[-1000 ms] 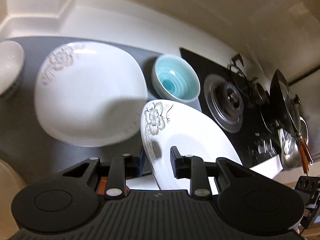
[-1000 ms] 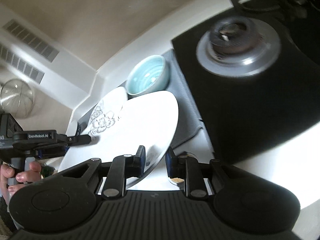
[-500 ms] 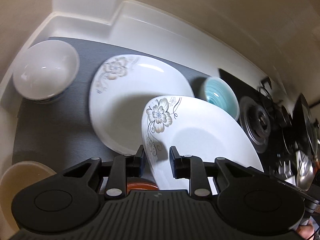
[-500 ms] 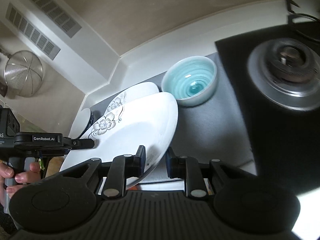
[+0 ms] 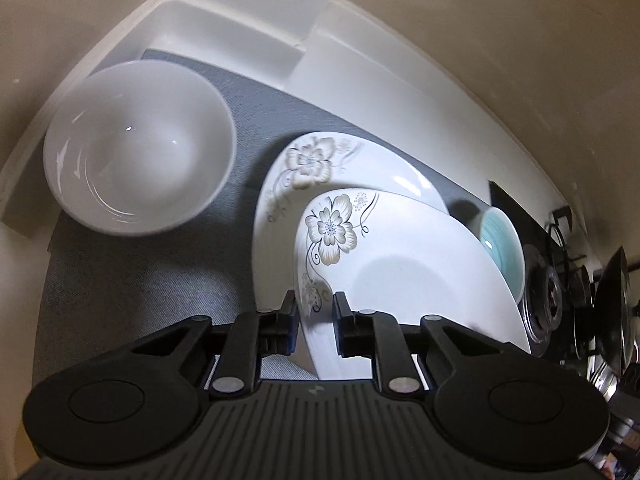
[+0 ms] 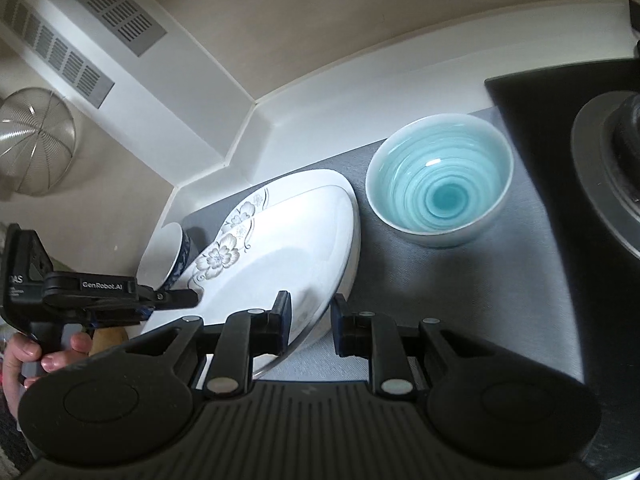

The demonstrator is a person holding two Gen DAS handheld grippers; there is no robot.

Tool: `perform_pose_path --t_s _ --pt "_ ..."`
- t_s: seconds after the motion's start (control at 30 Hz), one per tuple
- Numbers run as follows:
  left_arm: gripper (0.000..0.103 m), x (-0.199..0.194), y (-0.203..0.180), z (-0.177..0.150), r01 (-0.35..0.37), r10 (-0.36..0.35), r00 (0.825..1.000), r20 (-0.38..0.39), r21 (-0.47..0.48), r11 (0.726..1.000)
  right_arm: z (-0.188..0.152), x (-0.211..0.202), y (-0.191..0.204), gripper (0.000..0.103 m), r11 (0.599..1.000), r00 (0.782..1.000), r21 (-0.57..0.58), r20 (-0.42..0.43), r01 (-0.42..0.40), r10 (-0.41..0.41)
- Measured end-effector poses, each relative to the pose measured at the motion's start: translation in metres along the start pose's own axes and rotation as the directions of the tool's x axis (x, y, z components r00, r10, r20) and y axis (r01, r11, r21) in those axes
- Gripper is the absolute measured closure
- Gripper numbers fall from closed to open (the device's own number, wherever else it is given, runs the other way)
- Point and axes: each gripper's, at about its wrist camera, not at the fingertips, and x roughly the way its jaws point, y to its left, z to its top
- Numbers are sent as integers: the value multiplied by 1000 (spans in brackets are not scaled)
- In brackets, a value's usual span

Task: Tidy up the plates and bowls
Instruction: 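Lift the white floral plate and carry it over the other white floral plate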

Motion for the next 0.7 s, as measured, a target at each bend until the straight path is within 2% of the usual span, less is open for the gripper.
perform_pose_path --t_s 0.13,0.27,0.37,0.47,0.63,0.7 --pt "85 10 5 7 3 -3 1000 -14 -16 1000 4 10 -7 80 999 1000 46 -5 -3 3" --pt "85 18 6 12 -4 3 1000 -14 -18 1000 7 18 -6 80 1000 1000 29 -23 12 -11" --pt "84 24 8 17 -14 14 1000 -15 -19 1000 9 23 -12 80 997 999 75 -32 -3 6" --pt "84 29 12 23 -5 5 1000 -20 -34 999 10 27 -22 83 988 999 149 -20 -41 44" --pt "85 31 20 31 13 -17 998 -55 -78 997 10 31 -29 87 982 999 184 -10 -46 49" --pt "85 24 22 31 11 -15 999 -44 -91 996 9 33 -32 91 980 999 196 -11 -35 38"
